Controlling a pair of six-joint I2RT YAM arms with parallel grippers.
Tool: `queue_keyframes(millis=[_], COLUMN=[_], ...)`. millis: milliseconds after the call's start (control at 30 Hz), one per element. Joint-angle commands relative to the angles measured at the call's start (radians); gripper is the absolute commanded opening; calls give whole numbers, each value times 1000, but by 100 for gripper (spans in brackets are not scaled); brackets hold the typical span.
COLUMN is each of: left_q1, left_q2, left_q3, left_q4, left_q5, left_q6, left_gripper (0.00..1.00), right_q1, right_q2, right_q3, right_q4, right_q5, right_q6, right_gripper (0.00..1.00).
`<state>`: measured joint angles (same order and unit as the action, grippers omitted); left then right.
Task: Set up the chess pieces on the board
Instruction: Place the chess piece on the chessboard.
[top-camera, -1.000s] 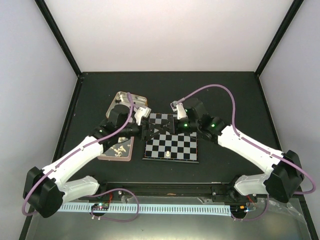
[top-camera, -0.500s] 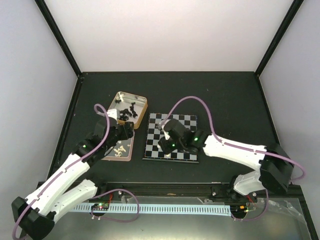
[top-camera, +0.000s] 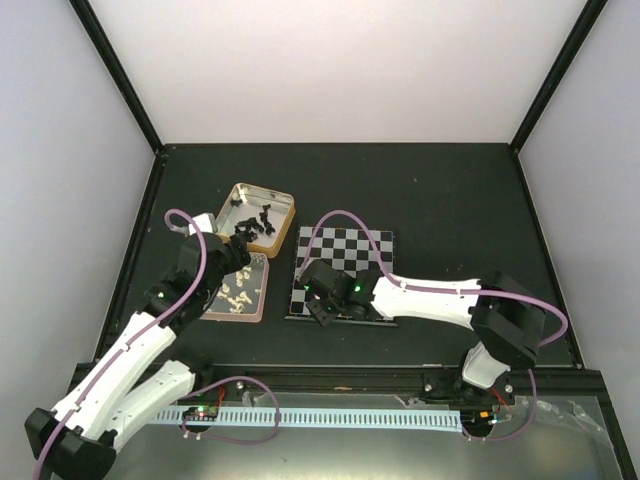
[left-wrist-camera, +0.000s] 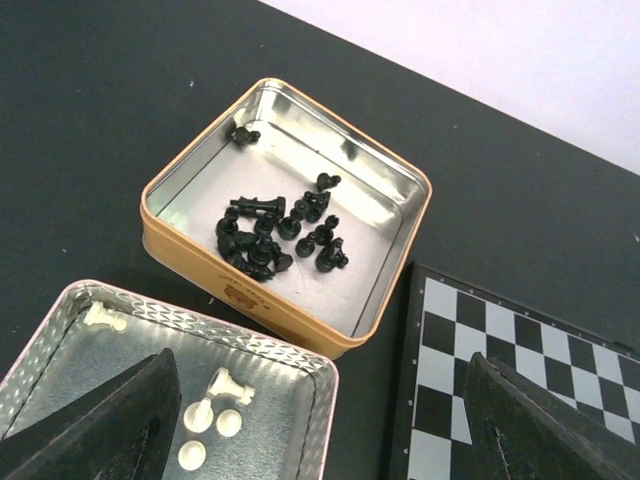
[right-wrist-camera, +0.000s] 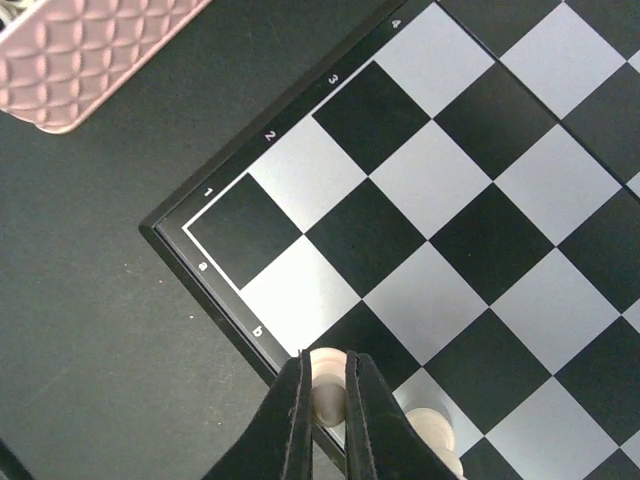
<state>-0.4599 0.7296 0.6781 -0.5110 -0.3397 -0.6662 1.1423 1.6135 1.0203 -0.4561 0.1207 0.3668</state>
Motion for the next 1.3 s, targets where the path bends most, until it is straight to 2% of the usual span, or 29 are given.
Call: queue_keyframes(millis=[0,533,767,933,1267], left_q1=[31,91,99,102,110], left_q2=[27,37,39,42,92], left_q3=[-8,-34,-35,-32,-29], left_q4=[26,38,35,32,-3], left_q5=[15,95,109,120,172], left_q6=[-5,-11,-12,-12,-20], left_gripper=[79,79,79,79,80], right_q1=[4,4,4,2,-12], right_q2=[26,85,69,19,-133], right_q3=[33,29,30,35,18], right_q4=[-17,-14,-21,-25,-21], right_q5=[48,84,83,76,103], right_q6=[-14,-1,8,20,100], right_gripper=[2,6,18,25,27])
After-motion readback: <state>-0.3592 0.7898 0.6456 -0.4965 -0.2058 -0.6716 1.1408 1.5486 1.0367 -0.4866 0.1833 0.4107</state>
